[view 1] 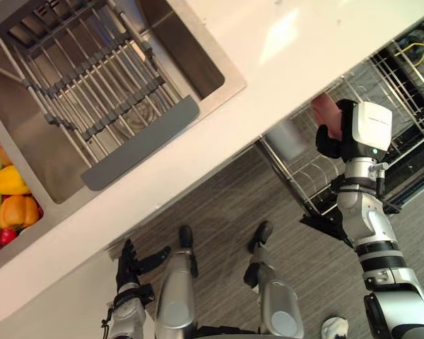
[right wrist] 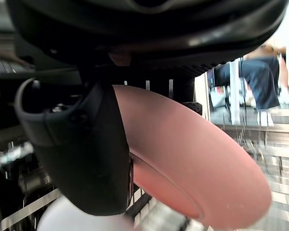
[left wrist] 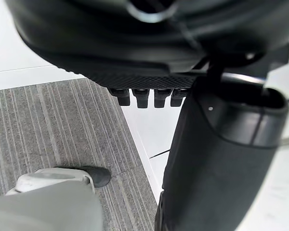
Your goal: Walk over to the sink, pick up the cup, carry it to the dishwasher, place the cup inside the dishwasher, then close the dishwasher door
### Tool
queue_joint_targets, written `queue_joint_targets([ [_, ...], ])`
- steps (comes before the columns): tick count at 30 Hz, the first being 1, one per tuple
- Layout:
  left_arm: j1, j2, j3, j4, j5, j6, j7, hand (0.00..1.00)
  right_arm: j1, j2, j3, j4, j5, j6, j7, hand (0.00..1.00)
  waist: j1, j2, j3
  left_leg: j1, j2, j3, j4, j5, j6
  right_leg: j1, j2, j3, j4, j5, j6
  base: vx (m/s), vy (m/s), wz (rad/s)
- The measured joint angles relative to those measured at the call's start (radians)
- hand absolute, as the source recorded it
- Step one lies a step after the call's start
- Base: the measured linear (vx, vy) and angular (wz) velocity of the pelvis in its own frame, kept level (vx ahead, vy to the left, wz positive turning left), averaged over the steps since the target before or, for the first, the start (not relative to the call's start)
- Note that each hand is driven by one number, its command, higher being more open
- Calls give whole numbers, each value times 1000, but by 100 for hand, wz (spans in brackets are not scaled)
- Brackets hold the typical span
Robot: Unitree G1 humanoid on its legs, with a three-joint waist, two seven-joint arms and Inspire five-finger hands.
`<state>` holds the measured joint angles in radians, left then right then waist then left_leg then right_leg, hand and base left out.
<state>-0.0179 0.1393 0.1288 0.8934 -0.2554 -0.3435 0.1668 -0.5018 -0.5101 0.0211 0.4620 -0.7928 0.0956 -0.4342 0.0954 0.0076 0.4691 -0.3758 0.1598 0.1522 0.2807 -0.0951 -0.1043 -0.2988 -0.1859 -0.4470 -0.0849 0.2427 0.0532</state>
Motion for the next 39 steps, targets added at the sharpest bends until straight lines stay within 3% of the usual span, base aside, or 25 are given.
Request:
queue_joint_targets([
  [5,-5,14,-10,-38,-1,0,-4,100,-22,-25,6,122,56,12,-22,0,1,0,1,-35,-9,-17,14,2,4,-16,-10,-11,0,4,5,-25,73,10],
  [6,-7,16,-14,-39,-1,0,-5,100,-27,-33,6,134,60,14,-29,100,1,1,1,-39,-9,-18,16,2,4,-18,-10,-12,0,4,5,-29,50,7],
  [11,-9,21,-62,-45,-21,1,-21,100,-58,-66,1,219,171,42,-90,100,-2,6,4,-59,-8,-32,37,1,5,-20,-9,-20,0,4,5,-34,49,5],
  [17,-9,21,-77,-83,-20,6,-20,100,-21,-65,-64,183,220,25,-113,100,-4,11,7,-61,-6,-30,46,1,5,-21,-8,-16,0,4,5,-33,54,-1],
  [21,-5,19,-78,-78,-20,15,-20,100,82,-46,-164,-26,239,19,-121,100,-23,11,6,-28,-5,-21,40,1,5,4,-8,-9,0,4,6,-8,66,-5],
  [25,7,7,-68,-73,-16,22,-20,100,181,38,-261,-279,261,14,-120,100,-46,10,0,32,-3,0,22,-2,3,43,-8,9,0,-2,13,3,51,-15],
  [29,53,-8,-38,-53,12,58,-32,100,318,143,-321,-477,287,15,-52,100,-69,-6,-63,113,1,43,-16,-7,-2,80,-4,44,0,-16,25,27,41,-25],
  [32,93,-24,10,-29,36,73,-41,100,397,207,-387,-509,342,20,-22,100,-95,-11,-128,169,2,61,-41,-14,-6,113,-2,58,0,-30,31,97,45,-19],
  [39,145,-40,68,13,90,102,-38,100,486,285,-568,-477,450,84,-84,100,-123,-21,-201,277,2,99,-83,-18,-8,180,-2,87,0,-38,41,39,34,-15],
])
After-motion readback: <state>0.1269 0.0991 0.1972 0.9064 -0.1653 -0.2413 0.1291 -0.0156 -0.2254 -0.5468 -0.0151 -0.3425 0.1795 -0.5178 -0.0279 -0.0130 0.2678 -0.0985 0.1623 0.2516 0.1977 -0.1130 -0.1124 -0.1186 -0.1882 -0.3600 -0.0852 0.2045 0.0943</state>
